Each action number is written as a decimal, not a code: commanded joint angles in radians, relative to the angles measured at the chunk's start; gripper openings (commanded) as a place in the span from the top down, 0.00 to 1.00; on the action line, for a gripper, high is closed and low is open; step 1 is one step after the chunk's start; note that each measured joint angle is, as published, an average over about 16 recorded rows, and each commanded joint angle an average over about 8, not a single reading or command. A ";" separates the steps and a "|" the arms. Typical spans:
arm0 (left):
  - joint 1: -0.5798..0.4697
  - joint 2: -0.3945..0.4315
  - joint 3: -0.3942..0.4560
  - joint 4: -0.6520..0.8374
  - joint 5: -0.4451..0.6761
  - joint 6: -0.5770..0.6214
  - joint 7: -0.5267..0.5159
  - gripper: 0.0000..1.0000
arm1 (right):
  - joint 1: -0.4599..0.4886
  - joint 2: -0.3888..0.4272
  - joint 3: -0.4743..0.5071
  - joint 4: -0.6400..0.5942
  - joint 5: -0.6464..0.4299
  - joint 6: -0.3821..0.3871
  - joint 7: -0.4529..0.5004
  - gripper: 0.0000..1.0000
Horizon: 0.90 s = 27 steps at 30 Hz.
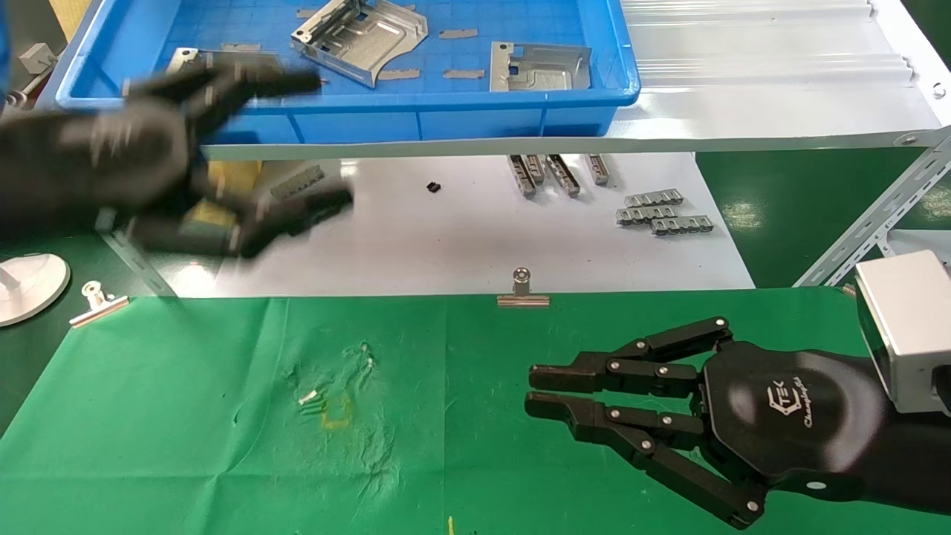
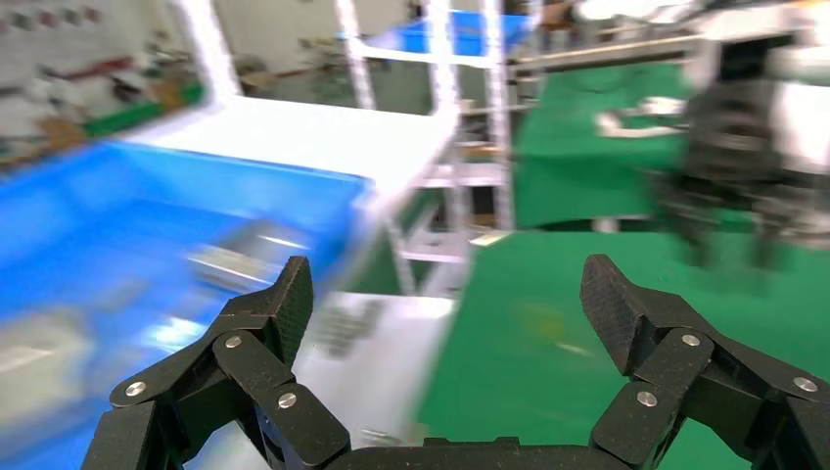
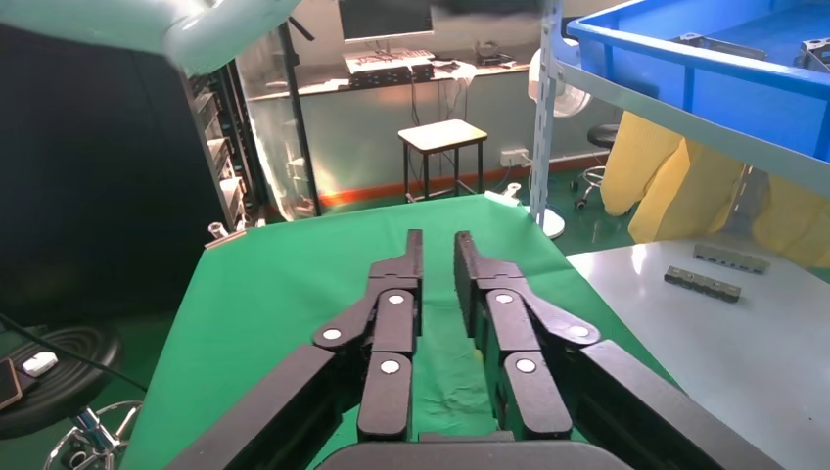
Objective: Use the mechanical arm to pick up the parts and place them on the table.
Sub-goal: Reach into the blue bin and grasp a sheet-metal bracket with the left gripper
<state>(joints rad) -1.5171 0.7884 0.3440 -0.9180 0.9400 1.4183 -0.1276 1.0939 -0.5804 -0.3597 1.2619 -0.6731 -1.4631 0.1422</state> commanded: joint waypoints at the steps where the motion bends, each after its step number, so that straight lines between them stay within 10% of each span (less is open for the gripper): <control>1: -0.097 0.045 0.020 0.093 0.049 -0.006 0.013 0.00 | 0.000 0.000 0.000 0.000 0.000 0.000 0.000 1.00; 15: -0.413 0.336 0.138 0.699 0.338 -0.418 0.171 0.11 | 0.000 0.000 0.000 0.000 0.000 0.000 0.000 0.97; 22: -0.393 0.416 0.155 0.836 0.368 -0.547 0.233 0.96 | 0.000 0.000 0.000 0.000 0.000 0.000 0.000 0.12; 27: -0.403 0.440 0.140 0.860 0.347 -0.555 0.254 1.00 | 0.000 0.000 0.000 0.000 0.000 0.000 0.000 0.00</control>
<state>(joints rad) -1.9213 1.2219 0.4753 -0.0683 1.2746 0.8652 0.1315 1.0939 -0.5803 -0.3600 1.2618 -0.6730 -1.4630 0.1421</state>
